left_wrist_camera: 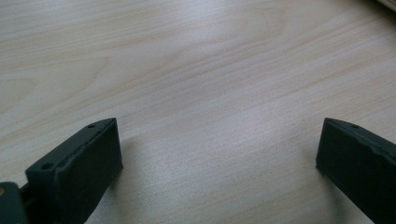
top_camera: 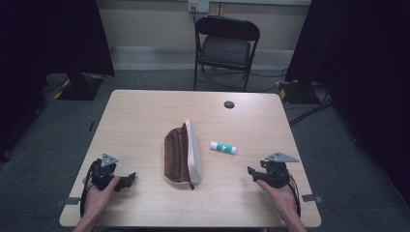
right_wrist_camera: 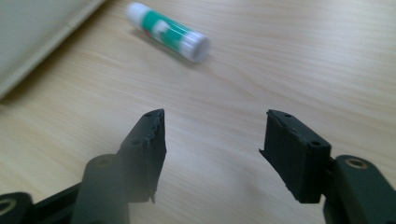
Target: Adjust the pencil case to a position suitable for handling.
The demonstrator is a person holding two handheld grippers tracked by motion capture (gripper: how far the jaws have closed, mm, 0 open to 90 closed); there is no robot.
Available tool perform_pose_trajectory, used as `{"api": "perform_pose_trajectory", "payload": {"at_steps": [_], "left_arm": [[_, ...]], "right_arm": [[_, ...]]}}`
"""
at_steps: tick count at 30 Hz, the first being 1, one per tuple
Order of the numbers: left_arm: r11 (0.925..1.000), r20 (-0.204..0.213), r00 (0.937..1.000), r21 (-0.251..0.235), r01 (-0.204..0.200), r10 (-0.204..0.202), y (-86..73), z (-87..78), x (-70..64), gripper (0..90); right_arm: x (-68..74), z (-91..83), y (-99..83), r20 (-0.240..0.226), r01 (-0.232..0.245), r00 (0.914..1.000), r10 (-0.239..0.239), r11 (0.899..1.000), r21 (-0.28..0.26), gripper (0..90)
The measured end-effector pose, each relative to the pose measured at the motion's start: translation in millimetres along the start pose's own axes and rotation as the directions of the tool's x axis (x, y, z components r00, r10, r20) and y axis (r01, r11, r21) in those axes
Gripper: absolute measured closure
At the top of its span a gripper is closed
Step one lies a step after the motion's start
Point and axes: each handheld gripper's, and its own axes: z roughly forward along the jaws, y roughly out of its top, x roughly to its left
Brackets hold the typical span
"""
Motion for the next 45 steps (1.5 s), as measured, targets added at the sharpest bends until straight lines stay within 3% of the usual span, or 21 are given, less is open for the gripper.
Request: {"api": "perform_pose_trajectory", "payload": {"at_steps": [4, 5, 6, 7, 8, 9, 10, 11, 13, 14, 15, 21, 30, 34, 37, 45], "left_arm": [[1.0, 0.0, 1.0, 0.001, 0.001, -0.001, 0.2, 0.2, -0.2, 0.0], [1.0, 0.0, 1.0, 0.001, 0.001, -0.001, 0.2, 0.2, -0.2, 0.0], [1.0, 0.0, 1.0, 0.001, 0.001, -0.001, 0.2, 0.2, -0.2, 0.0], [1.0, -0.001, 1.0, 0.002, -0.001, 0.001, 0.2, 0.1, -0.2, 0.0], [1.0, 0.0, 1.0, 0.002, -0.001, 0.001, 0.2, 0.0, -0.1, 0.0], [1.0, 0.0, 1.0, 0.002, 0.0, 0.0, 0.2, 0.0, -0.1, 0.0], [1.0, 0.0, 1.0, 0.002, -0.001, 0.001, 0.2, 0.0, -0.1, 0.0], [1.0, 0.001, 1.0, 0.002, 0.0, 0.0, 0.2, 0.1, -0.2, 0.0], [1.0, 0.0, 1.0, 0.002, -0.001, 0.001, 0.2, 0.0, -0.1, 0.0], [1.0, 0.0, 1.0, 0.002, -0.001, 0.001, 0.2, 0.0, -0.1, 0.0], [1.0, 0.0, 1.0, 0.002, -0.001, 0.001, 0.2, 0.0, -0.1, 0.0], [1.0, 0.0, 1.0, 0.002, 0.0, 0.0, 0.2, 0.1, -0.2, 0.0], [1.0, 0.0, 1.0, 0.002, -0.001, 0.001, 0.2, 0.1, -0.1, 0.0], [1.0, 0.001, 1.0, 0.002, -0.001, 0.001, 0.2, 0.1, -0.2, 0.0], [1.0, 0.0, 1.0, 0.001, 0.0, 0.0, 0.2, 0.1, -0.2, 0.0], [1.0, 0.0, 1.0, 0.001, 0.0, 0.0, 0.2, 0.1, -0.2, 0.0]], "right_arm": [[25.8, -0.9, 15.7, -0.062, 0.041, 0.9971, -0.043, 0.998, -0.039, 38.2], [25.8, -0.9, 15.7, -0.062, 0.041, 0.9971, -0.043, 0.998, -0.039, 38.2], [36.2, -0.5, 21.0, -0.102, 0.052, 0.9933, -0.056, 0.998, -0.04, 38.7], [36.2, -0.5, 21.0, -0.102, 0.052, 0.9933, -0.056, 0.998, -0.04, 38.7], [41.6, 0.1, 23.4, -0.118, 0.065, 0.9906, -0.07, 0.997, -0.043, 40.5], [50.9, 2.7, 25.9, -0.166, 0.064, 0.9834, -0.073, 0.996, -0.059, 42.1], [50.9, 2.7, 25.9, -0.166, 0.064, 0.9834, -0.073, 0.996, -0.059, 42.5], [61.3, 5.9, 27.9, -0.202, 0.076, 0.9756, -0.086, 0.996, -0.055, 43.1], [67.1, 7.6, 29.1, -0.21, 0.096, 0.972, -0.106, 0.994, -0.056, 42.7], [79.0, 11.9, 32.0, -0.24, 0.112, 0.9632, -0.121, 0.992, -0.052, 42.0], [79.0, 11.9, 32.0, -0.24, 0.112, 0.9632, -0.121, 0.992, -0.052, 42.0], [112.5, 23.2, 41.5, -0.285, 0.165, 0.9419, -0.177, 0.984, -0.064, 37.1], [144.2, 39.9, 57.9, -0.328, 0.21, 0.9174, -0.226, 0.974, -0.081, 30.1], [152.2, 48.0, 62.5, -0.322, 0.22, 0.9166, -0.237, 0.971, -0.089, 29.7], [155.2, 56.3, 62.3, -0.302, 0.228, 0.923, -0.238, 0.971, -0.071, 31.6], [141.6, 58.7, 61.1, -0.252, 0.194, 0.9455, -0.206, 0.978, -0.073, 52.9]]}}
